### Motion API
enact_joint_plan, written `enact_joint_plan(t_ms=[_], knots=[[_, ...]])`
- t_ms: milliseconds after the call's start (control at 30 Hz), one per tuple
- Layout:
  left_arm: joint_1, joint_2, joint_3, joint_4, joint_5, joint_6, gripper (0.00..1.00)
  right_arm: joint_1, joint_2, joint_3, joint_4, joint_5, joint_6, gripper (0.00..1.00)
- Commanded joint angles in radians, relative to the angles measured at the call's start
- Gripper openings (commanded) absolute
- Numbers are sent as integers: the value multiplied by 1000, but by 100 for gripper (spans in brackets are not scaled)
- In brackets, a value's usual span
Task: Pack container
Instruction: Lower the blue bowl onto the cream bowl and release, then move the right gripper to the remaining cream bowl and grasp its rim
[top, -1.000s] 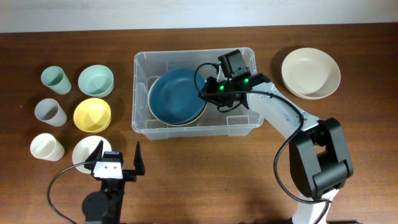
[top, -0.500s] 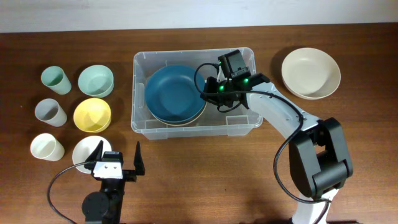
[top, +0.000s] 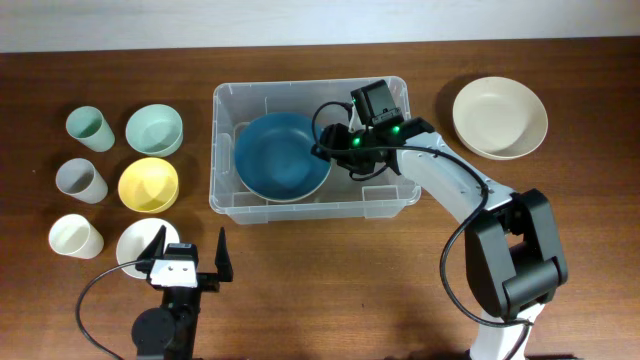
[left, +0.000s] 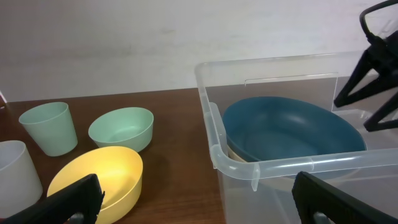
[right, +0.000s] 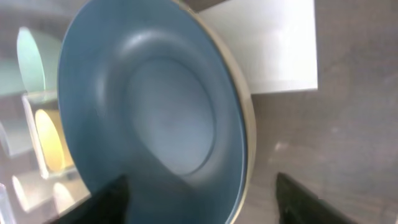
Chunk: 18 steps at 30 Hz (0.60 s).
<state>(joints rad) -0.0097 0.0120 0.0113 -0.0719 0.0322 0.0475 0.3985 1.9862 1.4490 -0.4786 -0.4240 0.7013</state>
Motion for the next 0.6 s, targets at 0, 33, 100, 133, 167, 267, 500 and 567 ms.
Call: enact_joint_plan(t_ms=[0, 33, 100, 133, 167, 267, 500, 567], knots=[[6, -7, -3, -8, -3, -6, 99, 6, 4, 4, 0, -9, -13, 80], [6, -7, -3, -8, -3, -6, 99, 6, 4, 4, 0, -8, -17, 81], [6, -7, -3, -8, -3, -6, 99, 0, 3, 7, 1, -8, -40, 82], [6, -7, -3, -8, -3, -6, 99, -8, 3, 15, 0, -8, -62, 82], [6, -7, -3, -8, -3, -6, 99, -14, 3, 22, -4, -8, -70, 82], [6, -7, -3, -8, -3, -6, 99, -35, 2, 77, -52, -9, -117, 82], [6, -7, -3, -8, -3, -6, 100, -109, 2, 440, -395, 126, -289, 84], [6, -7, -3, -8, -3, -6, 99, -149, 2, 580, -507, 211, -292, 87]])
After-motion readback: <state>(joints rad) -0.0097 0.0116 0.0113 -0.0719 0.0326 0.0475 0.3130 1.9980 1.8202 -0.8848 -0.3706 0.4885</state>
